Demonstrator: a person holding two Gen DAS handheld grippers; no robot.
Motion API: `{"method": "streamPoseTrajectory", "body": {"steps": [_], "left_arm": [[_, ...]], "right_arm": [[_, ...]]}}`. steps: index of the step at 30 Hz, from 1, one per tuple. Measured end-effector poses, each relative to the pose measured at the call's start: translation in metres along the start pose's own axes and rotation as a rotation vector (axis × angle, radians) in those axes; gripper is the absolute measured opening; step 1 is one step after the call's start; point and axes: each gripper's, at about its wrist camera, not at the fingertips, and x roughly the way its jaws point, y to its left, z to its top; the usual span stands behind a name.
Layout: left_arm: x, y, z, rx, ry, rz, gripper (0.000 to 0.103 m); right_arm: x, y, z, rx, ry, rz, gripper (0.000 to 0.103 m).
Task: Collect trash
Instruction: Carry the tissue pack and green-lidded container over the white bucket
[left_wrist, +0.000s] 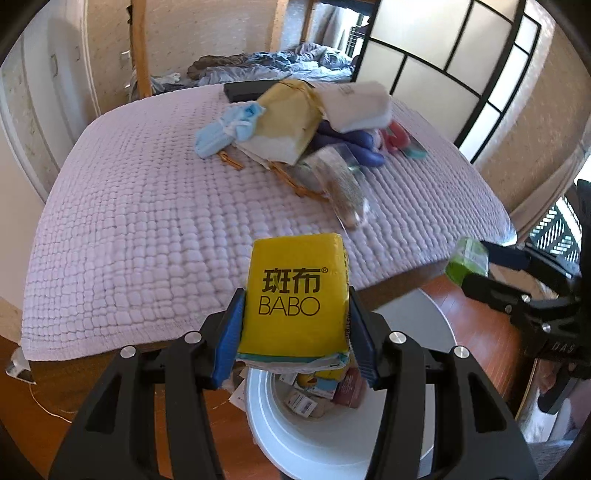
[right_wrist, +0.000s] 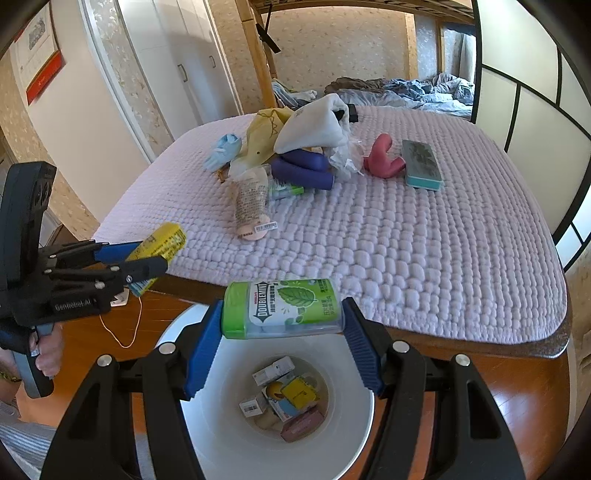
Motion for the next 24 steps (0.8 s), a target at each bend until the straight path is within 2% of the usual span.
{"method": "streamPoseTrajectory", "body": {"steps": [24], "left_arm": [[-0.005, -0.039, -0.038, 0.133, 0.063, -0.012, 0.054]], "right_arm": [[-0.012, 0.011, -0.027, 0.006, 0.047, 0.010, 0.063]]}}
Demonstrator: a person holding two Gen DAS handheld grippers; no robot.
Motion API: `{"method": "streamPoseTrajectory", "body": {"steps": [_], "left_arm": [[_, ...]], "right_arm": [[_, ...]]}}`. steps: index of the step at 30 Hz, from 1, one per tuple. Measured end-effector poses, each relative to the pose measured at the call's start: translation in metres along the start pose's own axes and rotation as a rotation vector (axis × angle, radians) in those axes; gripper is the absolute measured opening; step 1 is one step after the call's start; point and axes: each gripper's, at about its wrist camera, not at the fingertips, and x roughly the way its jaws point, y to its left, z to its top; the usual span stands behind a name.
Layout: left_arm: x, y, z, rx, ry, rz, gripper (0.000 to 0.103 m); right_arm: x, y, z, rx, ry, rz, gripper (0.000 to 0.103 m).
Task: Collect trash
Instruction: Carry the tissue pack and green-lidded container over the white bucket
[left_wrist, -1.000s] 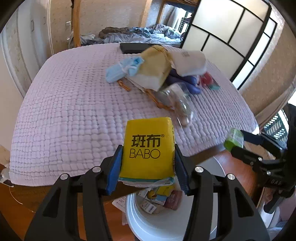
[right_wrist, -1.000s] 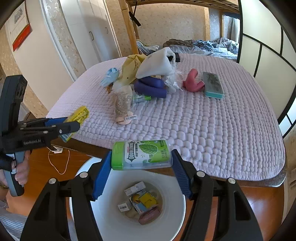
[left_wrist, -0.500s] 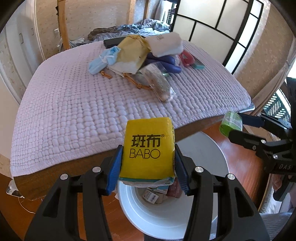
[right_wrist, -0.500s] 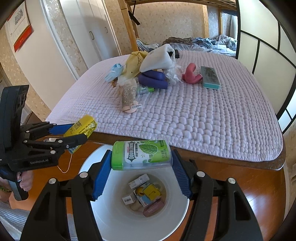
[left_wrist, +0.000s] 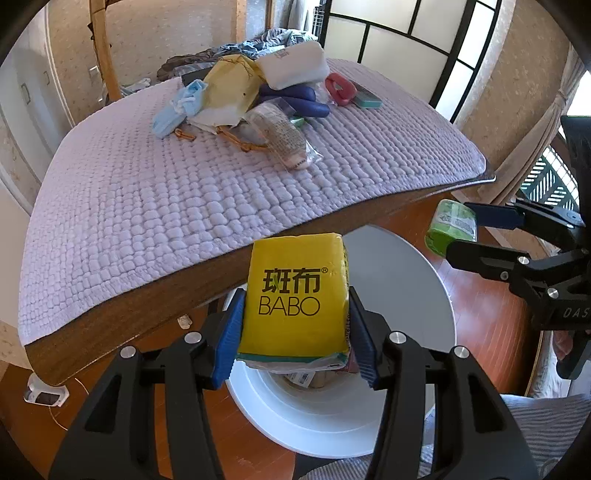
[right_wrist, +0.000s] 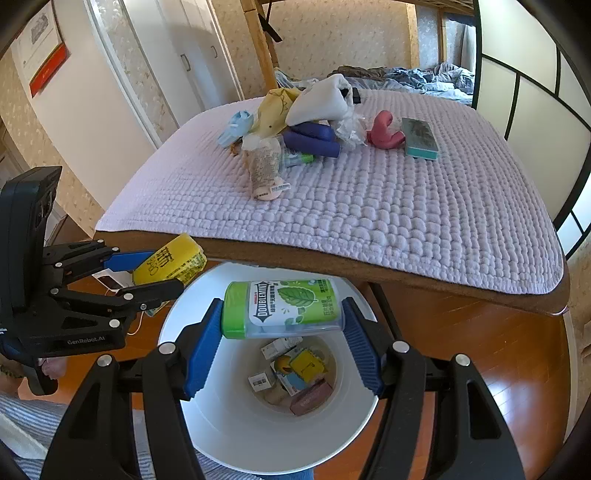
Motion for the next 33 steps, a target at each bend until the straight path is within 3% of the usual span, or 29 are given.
{"method": "streamPoseTrajectory", "body": {"steps": [33], "left_arm": [[0.035, -0.023, -0.030, 0.086, 0.131, -0.005, 0.054]], "right_arm": [[0.021, -0.002, -0.021, 0.033, 0.070, 0.007, 0.063]]}}
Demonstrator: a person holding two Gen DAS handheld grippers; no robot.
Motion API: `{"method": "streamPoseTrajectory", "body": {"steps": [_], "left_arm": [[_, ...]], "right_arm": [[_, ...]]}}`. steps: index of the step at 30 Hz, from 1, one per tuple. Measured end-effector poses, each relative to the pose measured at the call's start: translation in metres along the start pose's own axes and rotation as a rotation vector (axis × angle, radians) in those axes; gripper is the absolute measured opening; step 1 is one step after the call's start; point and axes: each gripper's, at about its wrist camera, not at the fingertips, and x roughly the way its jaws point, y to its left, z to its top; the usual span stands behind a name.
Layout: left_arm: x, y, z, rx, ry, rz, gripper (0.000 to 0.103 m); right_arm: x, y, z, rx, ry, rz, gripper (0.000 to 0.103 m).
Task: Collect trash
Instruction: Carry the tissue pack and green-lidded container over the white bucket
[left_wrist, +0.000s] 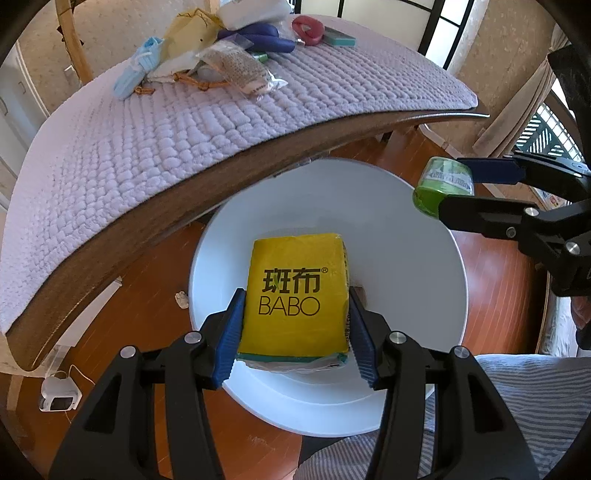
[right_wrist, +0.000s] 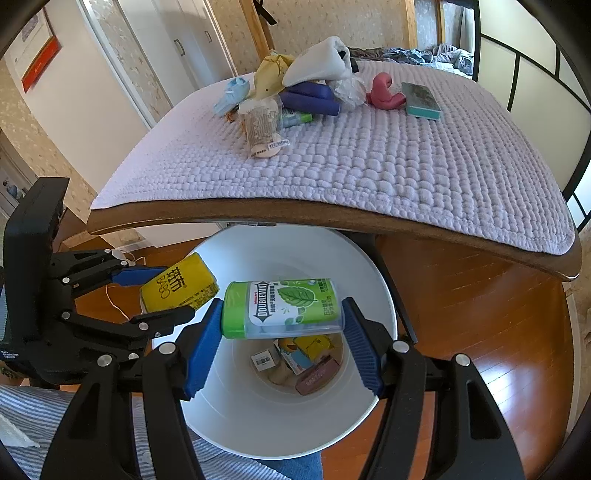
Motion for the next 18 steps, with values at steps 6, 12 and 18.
{"method": "streamPoseTrajectory", "body": {"steps": [6, 12, 18], "left_arm": [[0.013, -0.002, 0.000, 0.007, 0.027, 0.001, 0.054], [0.030, -0.008, 0.002, 0.010, 0.051, 0.004, 0.054], [0.046, -0.015, 0.003, 0.010, 0.069, 0.007, 0.054]], "right_arm": [[0.010, 0.000, 0.000, 0.001, 0.018, 0.001, 0.063], [0.022, 0.000, -0.002, -0.001, 0.044, 0.002, 0.063], [0.034, 0.002, -0.002, -0.001, 0.067, 0.003, 0.063]]}}
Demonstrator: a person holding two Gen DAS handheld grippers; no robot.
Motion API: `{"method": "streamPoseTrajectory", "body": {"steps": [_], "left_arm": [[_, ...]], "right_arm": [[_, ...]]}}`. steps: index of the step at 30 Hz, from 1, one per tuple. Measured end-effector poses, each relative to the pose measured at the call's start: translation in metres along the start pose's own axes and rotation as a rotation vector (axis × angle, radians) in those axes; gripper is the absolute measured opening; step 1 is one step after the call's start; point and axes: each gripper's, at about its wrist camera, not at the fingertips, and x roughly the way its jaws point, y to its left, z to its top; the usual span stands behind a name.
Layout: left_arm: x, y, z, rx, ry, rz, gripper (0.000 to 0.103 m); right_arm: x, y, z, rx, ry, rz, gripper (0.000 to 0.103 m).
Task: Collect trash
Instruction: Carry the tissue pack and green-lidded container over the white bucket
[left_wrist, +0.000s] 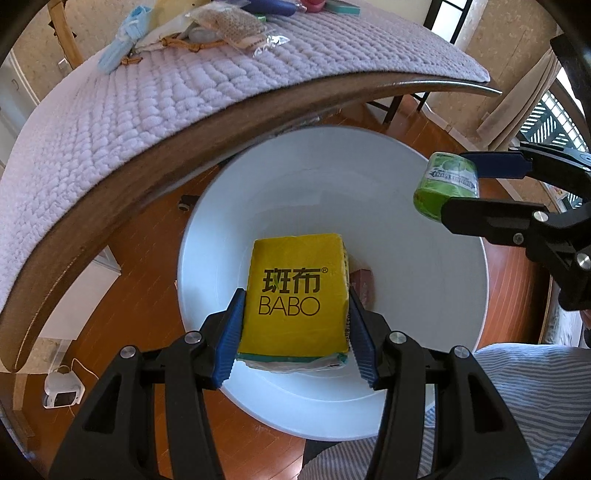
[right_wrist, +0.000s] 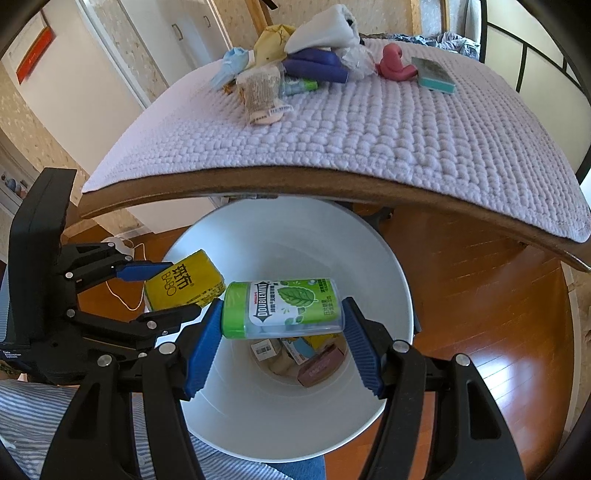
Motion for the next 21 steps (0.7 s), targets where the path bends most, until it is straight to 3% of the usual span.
{"method": "streamPoseTrajectory", "body": {"steps": [21], "left_arm": [[0.056, -0.023, 0.026, 0.005, 0.048, 0.008, 0.054]], "right_arm": [[0.032, -0.003, -0.003, 0.004, 0.055, -0.008, 0.063]]}}
